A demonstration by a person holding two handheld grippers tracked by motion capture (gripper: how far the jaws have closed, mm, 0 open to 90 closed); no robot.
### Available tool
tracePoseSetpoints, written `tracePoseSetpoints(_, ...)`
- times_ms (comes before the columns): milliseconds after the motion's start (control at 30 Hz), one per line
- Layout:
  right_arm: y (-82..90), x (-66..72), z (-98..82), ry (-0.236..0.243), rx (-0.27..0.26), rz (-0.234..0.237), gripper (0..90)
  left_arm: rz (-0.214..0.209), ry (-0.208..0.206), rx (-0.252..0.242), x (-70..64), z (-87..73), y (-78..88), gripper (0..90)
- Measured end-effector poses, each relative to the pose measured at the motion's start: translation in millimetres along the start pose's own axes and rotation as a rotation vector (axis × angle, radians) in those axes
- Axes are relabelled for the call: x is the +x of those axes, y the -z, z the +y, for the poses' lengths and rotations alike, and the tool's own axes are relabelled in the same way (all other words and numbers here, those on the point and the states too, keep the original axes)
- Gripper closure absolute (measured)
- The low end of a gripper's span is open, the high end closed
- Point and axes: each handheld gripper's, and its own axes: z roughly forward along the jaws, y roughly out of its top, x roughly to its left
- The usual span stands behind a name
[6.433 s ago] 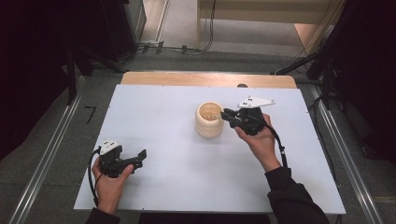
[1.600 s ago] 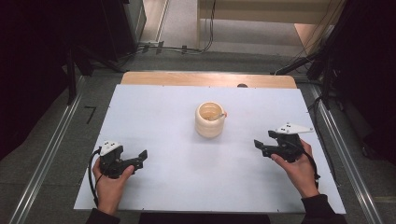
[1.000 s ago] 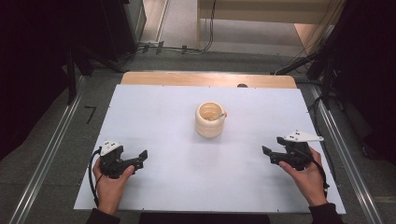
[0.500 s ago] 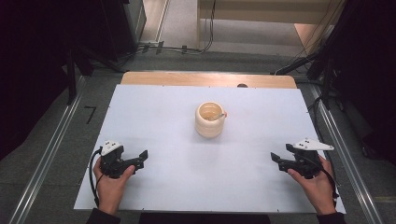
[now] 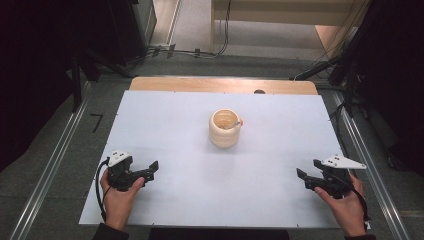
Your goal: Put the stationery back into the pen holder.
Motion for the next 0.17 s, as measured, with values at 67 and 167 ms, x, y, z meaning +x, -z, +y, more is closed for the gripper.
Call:
tracePoseSetpoints(67,0.7,-0.6,-1.7,-0.002,0.001,-0.001,26.8,-0.003,-0.001,-0.002,0.0,0.3,0.2,1.8)
tracePoseSetpoints(167,1.7,-1.2,-3.0,-0.007,0.000,-0.003,26.5,-0.007,-0.005,-0.001,-0.4,0.3,-0.2,1.9)
